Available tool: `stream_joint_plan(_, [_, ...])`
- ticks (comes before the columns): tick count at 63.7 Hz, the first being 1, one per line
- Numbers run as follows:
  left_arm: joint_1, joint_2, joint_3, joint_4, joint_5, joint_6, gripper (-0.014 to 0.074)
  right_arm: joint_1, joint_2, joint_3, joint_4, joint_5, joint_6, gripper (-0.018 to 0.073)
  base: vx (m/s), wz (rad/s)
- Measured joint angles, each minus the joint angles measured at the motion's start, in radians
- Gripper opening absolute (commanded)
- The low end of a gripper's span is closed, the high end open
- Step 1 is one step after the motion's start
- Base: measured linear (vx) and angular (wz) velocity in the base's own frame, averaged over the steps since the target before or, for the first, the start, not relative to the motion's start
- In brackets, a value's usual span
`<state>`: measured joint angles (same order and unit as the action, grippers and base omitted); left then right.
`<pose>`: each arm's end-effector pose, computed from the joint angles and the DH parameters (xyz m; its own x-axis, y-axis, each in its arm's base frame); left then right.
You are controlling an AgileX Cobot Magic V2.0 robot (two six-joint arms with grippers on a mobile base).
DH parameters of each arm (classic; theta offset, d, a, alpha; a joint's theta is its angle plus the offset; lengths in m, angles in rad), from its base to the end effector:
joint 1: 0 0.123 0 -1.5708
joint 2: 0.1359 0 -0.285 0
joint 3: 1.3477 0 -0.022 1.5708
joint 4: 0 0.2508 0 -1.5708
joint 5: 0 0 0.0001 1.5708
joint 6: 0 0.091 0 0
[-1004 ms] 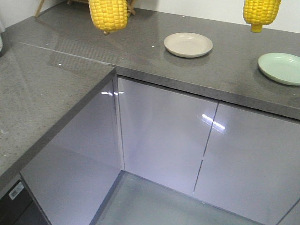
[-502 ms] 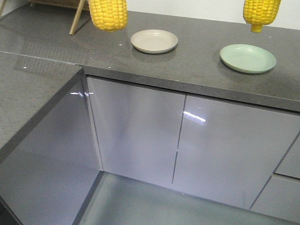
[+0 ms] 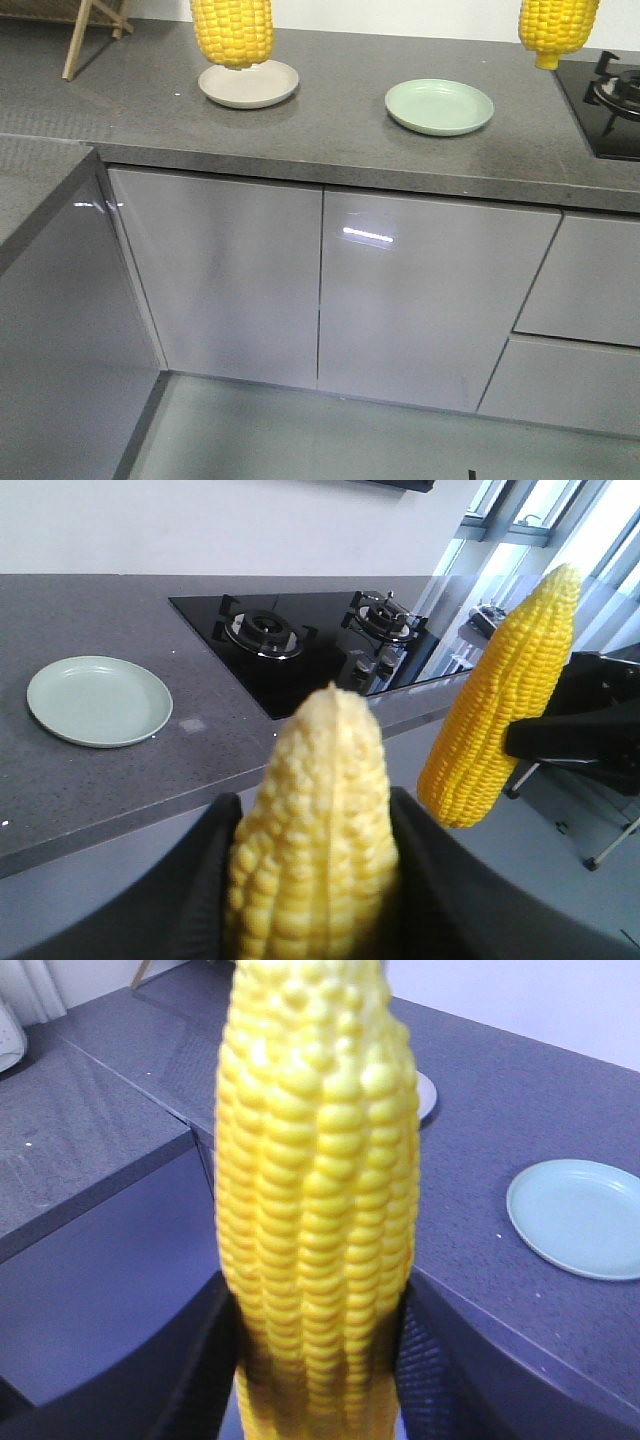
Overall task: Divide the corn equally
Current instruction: 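Drive the base toward the counter with the two empty plates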
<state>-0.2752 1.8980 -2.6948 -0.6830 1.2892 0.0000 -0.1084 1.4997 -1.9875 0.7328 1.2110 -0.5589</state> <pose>0.3100 -0.1449 0.5623 -0.4734 -0.0486 -0.8795 0.6805 0.6139 -0.4002 0.2827 0.0266 0.5265 -0.3713 -0.1552 -0.9154 -0.5640 0.8209 0.0896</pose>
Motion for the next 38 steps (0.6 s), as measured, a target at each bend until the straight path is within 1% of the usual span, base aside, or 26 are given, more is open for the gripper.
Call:
stream_joint_plan(19, [0.0,0.0,0.0,0.0,0.0,0.0,-0.0006,0.0,0.0,0.0,0.0,0.0,0.0,-0.0006,-0.03,-0.17])
stream_joint_plan(38, [0.0,0.0,0.0,0.0,0.0,0.0,-0.0006,0.0,0.0,0.0,0.0,0.001,0.0,-0.0006,0.0,-0.08])
